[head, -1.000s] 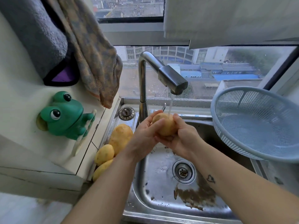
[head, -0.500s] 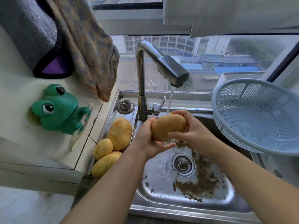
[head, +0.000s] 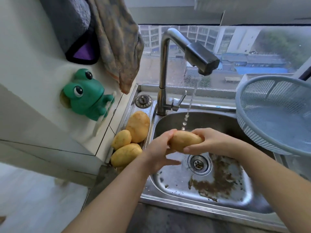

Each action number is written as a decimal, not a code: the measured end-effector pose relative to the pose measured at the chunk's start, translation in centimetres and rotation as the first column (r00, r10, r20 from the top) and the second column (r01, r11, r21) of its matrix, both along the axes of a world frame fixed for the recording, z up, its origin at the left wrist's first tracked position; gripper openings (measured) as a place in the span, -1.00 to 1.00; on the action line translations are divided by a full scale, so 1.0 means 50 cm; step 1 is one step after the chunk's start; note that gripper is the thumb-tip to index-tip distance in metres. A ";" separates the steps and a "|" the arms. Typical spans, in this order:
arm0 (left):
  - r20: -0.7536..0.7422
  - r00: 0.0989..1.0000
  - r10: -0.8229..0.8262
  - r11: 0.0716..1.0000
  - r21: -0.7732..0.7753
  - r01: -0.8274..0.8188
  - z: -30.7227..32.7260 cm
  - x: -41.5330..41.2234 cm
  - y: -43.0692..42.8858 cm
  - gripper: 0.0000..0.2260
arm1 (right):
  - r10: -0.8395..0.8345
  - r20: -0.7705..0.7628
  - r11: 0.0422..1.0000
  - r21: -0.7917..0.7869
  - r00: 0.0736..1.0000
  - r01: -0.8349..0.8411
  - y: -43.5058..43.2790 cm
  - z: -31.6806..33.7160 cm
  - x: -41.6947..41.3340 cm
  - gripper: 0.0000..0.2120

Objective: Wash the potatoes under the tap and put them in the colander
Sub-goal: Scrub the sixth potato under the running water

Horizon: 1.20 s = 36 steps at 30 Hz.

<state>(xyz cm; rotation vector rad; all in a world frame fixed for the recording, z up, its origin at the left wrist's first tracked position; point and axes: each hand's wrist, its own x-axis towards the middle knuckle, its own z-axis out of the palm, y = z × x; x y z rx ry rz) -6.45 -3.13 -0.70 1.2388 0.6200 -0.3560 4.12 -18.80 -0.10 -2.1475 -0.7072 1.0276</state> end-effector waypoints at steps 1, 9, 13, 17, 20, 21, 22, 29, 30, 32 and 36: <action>-0.025 0.992 -0.126 0.972 0.195 0.128 -0.003 -0.010 -0.002 -0.70 | 0.037 0.017 0.996 -0.079 0.999 -0.036 0.003 -0.011 -0.006 -0.64; 0.030 0.959 -0.282 0.773 0.600 0.209 -0.010 -0.052 0.029 -0.57 | -0.067 0.036 0.983 -0.168 0.997 0.072 0.051 -0.068 -0.047 -0.62; 0.184 0.970 -0.160 0.761 0.648 0.003 0.013 -0.061 0.062 -0.62 | -0.167 -0.072 0.986 0.016 0.983 0.169 0.108 -0.043 -0.072 -0.55; 0.248 0.969 -0.005 0.633 0.751 -0.189 0.022 -0.076 0.120 -0.66 | -0.178 0.058 0.974 0.150 0.982 0.168 0.203 -0.030 -0.092 -0.40; 0.212 0.975 0.073 0.600 0.771 -0.212 0.017 -0.088 0.155 -0.57 | -0.158 0.215 0.971 0.210 0.964 0.113 0.283 -0.032 -0.089 -0.32; 0.173 0.982 0.075 0.593 0.784 -0.183 0.012 -0.091 0.162 -0.54 | -0.147 0.252 0.973 0.210 0.957 0.094 0.305 -0.035 -0.088 -0.32; 0.131 0.989 0.072 0.584 0.798 -0.149 0.007 -0.094 0.167 -0.50 | -0.138 0.285 0.975 0.205 0.949 0.080 0.325 -0.039 -0.087 -0.32; 0.007 0.999 0.031 0.540 0.841 -0.023 -0.016 -0.095 0.184 -0.43 | -0.022 0.445 0.989 0.142 0.895 -0.046 0.378 -0.082 -0.092 -0.37; 0.001 1.000 0.022 0.537 0.844 -0.013 -0.017 -0.094 0.186 -0.43 | -0.015 0.452 0.989 0.137 0.892 -0.053 0.379 -0.085 -0.091 -0.37; -0.008 1.000 0.009 0.538 0.843 0.002 -0.019 -0.093 0.191 -0.44 | -0.031 0.432 0.988 0.148 0.902 -0.037 0.380 -0.086 -0.087 -0.36; -0.018 1.000 0.000 0.534 0.845 0.015 -0.018 -0.088 0.195 -0.45 | -0.038 0.366 0.986 0.167 0.930 -0.025 0.373 -0.080 -0.078 -0.30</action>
